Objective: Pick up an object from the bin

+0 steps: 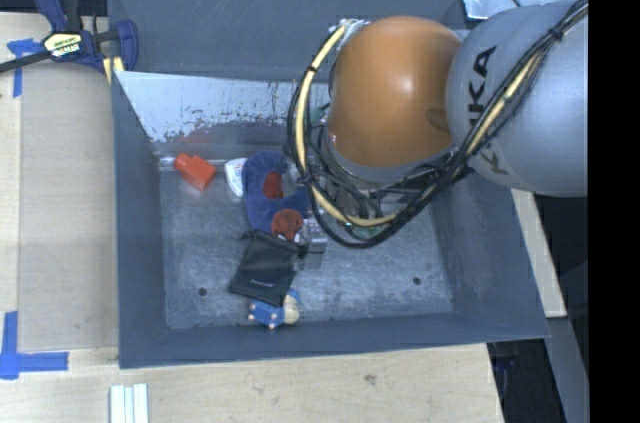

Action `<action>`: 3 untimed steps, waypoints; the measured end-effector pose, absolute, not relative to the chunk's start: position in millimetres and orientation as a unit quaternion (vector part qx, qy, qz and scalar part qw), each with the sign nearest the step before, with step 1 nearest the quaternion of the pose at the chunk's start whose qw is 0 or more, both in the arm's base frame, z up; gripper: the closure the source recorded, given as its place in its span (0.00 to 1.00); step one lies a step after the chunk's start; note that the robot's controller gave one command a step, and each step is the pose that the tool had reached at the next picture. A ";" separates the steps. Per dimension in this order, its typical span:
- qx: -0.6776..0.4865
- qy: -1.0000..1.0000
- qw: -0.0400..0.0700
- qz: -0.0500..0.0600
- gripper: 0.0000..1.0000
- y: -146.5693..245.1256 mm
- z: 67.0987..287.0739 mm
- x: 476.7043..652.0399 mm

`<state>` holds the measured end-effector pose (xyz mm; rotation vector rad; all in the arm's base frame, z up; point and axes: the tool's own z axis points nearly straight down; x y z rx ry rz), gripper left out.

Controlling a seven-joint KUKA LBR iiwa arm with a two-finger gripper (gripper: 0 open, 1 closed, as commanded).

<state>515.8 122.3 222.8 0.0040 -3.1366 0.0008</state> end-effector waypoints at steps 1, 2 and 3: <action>0.068 -0.998 0.001 0.000 0.00 112.1 70.6 508.9; 0.066 -0.998 -0.012 -0.002 1.00 113.6 77.2 515.2; 0.065 -0.998 -0.005 -0.001 1.00 121.9 239.3 504.6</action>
Offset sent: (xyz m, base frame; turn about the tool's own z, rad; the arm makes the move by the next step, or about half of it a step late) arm -0.0079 -0.0099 -0.1528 -0.1330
